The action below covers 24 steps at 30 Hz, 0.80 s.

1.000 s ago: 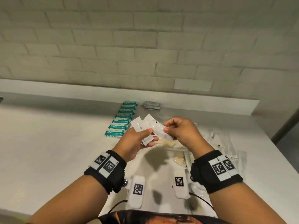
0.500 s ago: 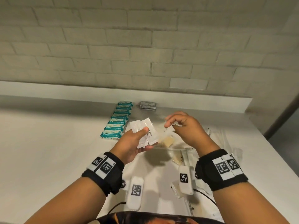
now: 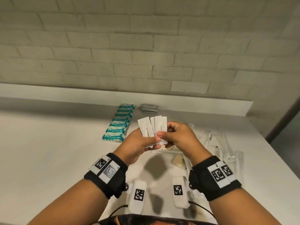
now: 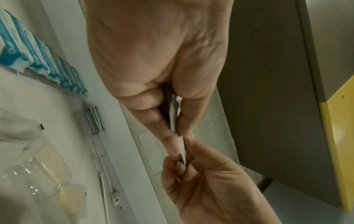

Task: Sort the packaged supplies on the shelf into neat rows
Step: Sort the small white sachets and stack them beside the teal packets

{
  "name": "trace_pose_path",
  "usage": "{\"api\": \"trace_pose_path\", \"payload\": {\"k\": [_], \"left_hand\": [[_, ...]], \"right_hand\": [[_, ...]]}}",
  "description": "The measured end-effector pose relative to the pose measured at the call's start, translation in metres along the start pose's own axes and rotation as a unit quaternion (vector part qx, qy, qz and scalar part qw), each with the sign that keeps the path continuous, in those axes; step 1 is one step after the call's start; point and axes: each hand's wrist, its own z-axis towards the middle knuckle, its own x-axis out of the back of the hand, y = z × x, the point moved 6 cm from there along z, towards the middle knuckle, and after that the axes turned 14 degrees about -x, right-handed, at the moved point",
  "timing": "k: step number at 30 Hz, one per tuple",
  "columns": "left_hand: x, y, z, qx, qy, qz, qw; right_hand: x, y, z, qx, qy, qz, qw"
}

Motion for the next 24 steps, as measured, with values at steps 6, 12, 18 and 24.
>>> {"api": "trace_pose_path", "payload": {"k": [6,12,18,24], "left_hand": [[0.008,0.000,-0.001,0.041,0.012,-0.071,0.997],[0.021,-0.005,0.002,0.061,0.082,-0.107,0.989],[0.017,-0.004,0.006,0.025,0.060,-0.052,0.997],[0.011,-0.003,0.007,0.030,0.009,-0.013,0.999]], "right_hand": [[0.023,-0.001,0.001,-0.017,0.074,-0.020,0.997],[0.042,-0.006,-0.003,-0.016,0.070,0.086,0.994],[0.038,-0.019,-0.007,-0.001,0.054,0.068,0.996],[0.016,-0.045,-0.017,0.093,0.053,-0.315,0.943]]}}
